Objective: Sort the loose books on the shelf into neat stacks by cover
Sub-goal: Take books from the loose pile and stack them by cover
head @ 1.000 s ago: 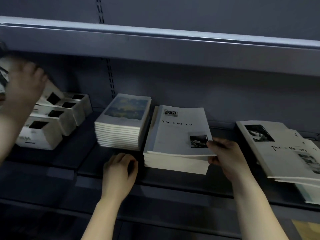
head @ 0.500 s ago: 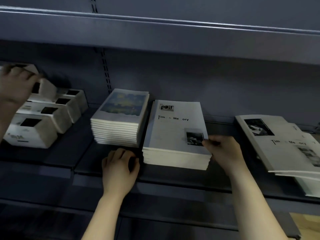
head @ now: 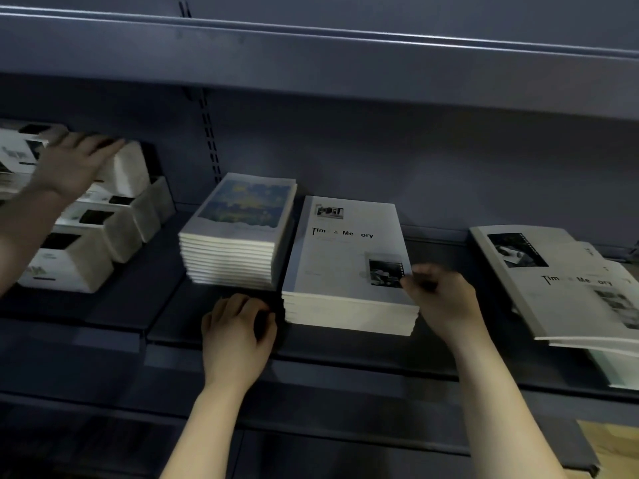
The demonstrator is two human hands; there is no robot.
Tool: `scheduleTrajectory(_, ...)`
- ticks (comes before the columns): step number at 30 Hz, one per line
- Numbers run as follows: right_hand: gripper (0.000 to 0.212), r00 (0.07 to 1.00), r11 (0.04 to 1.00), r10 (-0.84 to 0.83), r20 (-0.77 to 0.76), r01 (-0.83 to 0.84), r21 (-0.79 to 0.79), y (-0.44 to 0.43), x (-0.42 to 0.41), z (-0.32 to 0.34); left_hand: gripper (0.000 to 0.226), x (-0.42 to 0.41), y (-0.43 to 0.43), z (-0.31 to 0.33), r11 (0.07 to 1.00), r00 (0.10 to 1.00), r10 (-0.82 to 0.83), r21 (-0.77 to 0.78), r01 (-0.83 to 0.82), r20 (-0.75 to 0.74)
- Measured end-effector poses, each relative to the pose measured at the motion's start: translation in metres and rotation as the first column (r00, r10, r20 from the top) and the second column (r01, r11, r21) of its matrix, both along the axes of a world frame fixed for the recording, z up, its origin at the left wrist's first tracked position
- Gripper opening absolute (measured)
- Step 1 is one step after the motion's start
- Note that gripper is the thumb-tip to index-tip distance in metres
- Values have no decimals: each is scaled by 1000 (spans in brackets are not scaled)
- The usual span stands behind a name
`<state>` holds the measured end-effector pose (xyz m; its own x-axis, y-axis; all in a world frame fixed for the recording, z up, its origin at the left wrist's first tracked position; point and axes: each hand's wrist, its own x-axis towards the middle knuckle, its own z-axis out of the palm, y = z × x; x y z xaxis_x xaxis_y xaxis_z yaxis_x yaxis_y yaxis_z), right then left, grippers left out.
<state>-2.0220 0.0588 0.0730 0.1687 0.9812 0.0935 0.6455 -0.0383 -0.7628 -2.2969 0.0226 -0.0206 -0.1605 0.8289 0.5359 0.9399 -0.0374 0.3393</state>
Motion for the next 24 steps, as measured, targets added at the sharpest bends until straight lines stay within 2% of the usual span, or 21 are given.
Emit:
scheduleTrajectory(7,30,1000,1000,-1,-17,2,22,3,-1,-3,28,0,-1,2,1000,1000,-10,3,10,-14)
scheduleTrajectory(13,34,998,1000,7,-69,-5,27,4,2,-9,29,-1,-3,3,1000,999,-16,-25,15,-31)
scheduleTrajectory(24,33,997,999,-3,-77,6,44,3,1,-17,40,0,-7,4,996,999,-50,-81,49,-15)
